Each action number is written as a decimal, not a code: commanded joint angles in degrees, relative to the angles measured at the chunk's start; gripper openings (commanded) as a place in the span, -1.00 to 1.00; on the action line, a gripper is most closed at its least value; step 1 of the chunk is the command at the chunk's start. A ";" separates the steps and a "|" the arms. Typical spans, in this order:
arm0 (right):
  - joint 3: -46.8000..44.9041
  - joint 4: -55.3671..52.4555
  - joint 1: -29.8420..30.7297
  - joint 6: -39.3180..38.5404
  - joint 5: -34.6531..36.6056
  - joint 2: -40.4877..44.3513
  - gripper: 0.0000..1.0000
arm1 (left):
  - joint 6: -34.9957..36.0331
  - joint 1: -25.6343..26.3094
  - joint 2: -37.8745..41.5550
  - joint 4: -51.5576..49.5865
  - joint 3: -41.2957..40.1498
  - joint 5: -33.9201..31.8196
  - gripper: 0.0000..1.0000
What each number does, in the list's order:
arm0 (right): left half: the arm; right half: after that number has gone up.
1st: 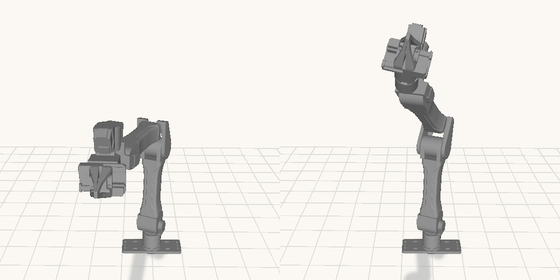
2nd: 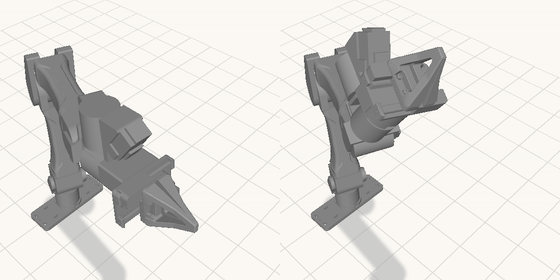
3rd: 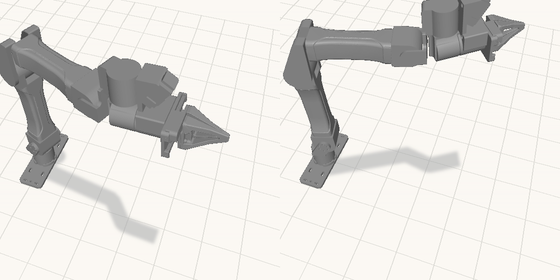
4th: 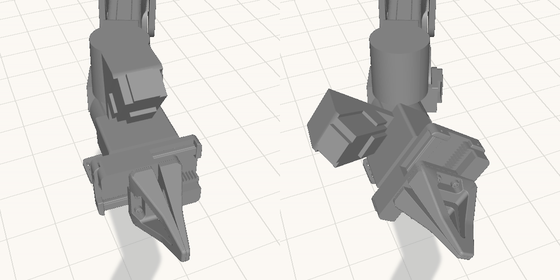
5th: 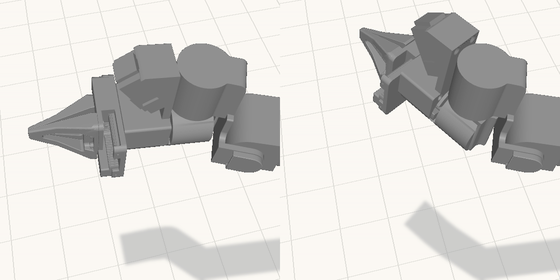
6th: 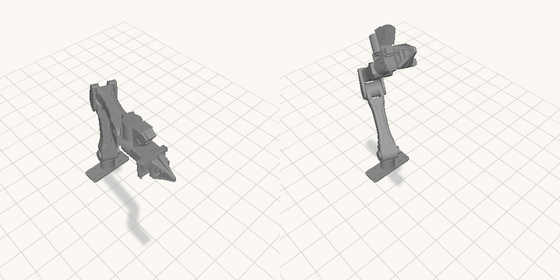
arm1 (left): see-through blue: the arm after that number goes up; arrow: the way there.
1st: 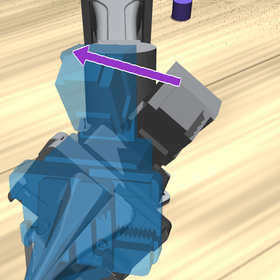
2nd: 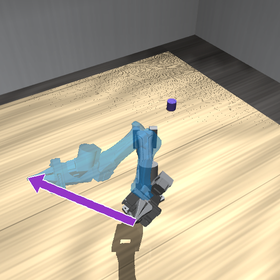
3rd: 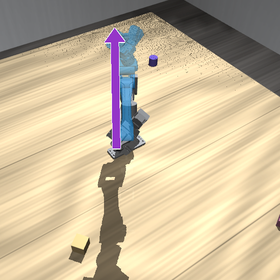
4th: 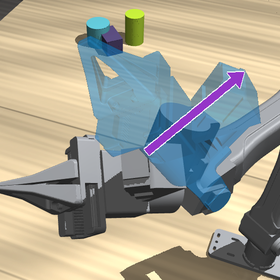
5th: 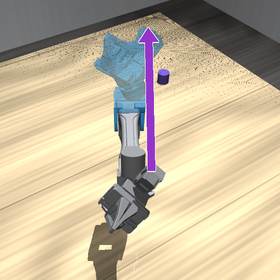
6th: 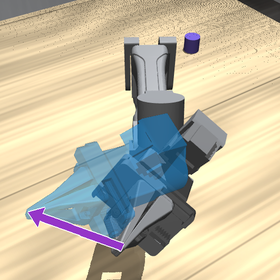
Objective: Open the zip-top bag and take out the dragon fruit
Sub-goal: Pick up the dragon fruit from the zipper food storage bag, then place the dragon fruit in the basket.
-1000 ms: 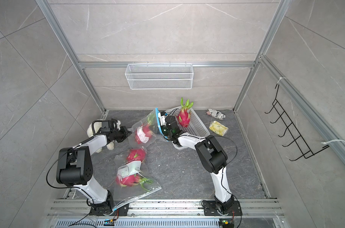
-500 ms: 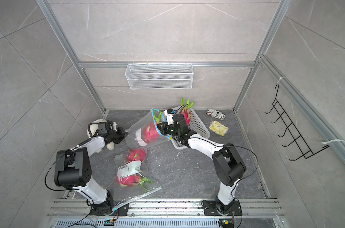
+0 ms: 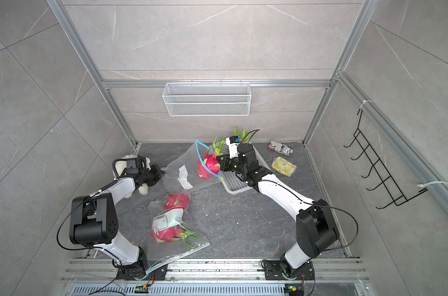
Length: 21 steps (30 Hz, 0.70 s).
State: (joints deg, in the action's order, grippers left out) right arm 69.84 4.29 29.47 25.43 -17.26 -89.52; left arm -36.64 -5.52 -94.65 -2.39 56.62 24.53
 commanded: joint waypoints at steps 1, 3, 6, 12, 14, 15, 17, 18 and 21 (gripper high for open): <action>0.27 -2.35 -0.97 -2.95 1.74 4.17 -0.89 | 0.53 -0.57 1.93 0.42 -0.32 -0.74 -1.00; 0.64 -3.93 -1.44 -3.74 2.29 5.27 -0.89 | 0.65 -0.66 1.96 0.37 -0.37 -0.88 -1.00; 1.08 -5.27 -2.37 -4.29 2.83 6.77 -0.88 | 0.59 -0.71 1.93 0.31 -0.36 -0.85 -1.00; 2.48 -5.96 -3.50 -4.43 3.45 8.39 -0.87 | 0.66 -0.71 1.75 0.38 -0.22 -0.50 -1.00; 3.37 -5.76 -3.61 -4.18 3.84 8.39 -0.86 | 0.64 -0.62 1.58 0.32 -0.21 -0.41 -1.00; 3.71 -5.48 -3.72 -3.99 3.96 8.39 -0.87 | 0.68 -0.57 1.58 0.33 -0.36 -0.31 -1.00; 4.30 -4.48 -3.83 -3.02 3.90 7.93 -0.86 | 0.68 -0.71 1.51 0.37 -0.37 -0.18 -1.00; 4.61 -3.70 -3.85 -2.40 3.57 7.63 -0.87 | 0.68 -0.58 1.49 0.29 -0.37 -0.09 -1.00; 4.78 0.48 -3.89 0.74 2.88 6.58 -0.87 | 0.76 -0.66 1.40 0.35 -0.22 0.40 -1.00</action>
State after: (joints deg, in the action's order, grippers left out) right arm 71.88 -1.28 26.33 23.57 -14.92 -83.64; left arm -36.62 -5.52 -94.65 -2.44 56.53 25.78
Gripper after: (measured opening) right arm 0.070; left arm 0.047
